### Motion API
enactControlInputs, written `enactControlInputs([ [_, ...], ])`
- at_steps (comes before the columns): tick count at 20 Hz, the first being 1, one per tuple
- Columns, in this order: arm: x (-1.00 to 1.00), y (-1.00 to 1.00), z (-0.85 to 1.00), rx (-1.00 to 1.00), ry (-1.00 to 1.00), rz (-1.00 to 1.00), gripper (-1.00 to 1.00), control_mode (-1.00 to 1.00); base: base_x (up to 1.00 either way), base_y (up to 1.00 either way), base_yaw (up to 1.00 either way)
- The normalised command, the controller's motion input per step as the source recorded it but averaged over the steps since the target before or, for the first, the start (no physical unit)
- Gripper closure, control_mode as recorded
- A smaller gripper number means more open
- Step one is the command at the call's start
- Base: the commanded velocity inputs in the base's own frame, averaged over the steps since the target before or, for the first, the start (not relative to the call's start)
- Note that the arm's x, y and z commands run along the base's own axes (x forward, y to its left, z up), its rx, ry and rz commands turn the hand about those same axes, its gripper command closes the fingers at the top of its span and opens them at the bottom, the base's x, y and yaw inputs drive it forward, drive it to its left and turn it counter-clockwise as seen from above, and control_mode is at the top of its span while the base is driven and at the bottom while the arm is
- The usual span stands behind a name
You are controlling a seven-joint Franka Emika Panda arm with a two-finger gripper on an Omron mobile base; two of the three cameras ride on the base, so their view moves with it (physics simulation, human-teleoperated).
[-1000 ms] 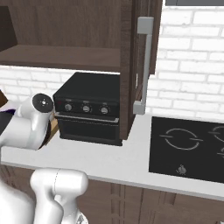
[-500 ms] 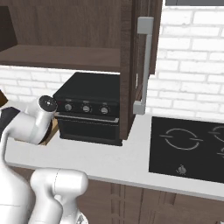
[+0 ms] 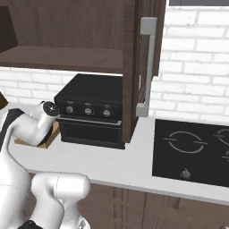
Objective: Pick the kettle from the counter and place it on the tray. Then pick the mug from the cabinet and place it on the tray. Then close the cabinet doors.
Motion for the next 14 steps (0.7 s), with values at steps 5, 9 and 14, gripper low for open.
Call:
enactControlInputs([
  [5, 0.37, 0.09, -0.23, 0.00, 0.02, 0.00, 1.00, -1.00, 0.00, 0.00, 0.00],
  [9, 0.31, 0.16, -0.29, 0.00, 0.00, 0.00, 1.00, -1.00, 0.00, 0.00, 0.00],
  [14, 0.24, 0.18, -0.35, 0.00, 0.00, 0.00, 1.00, -1.00, 0.00, 0.00, 0.00],
])
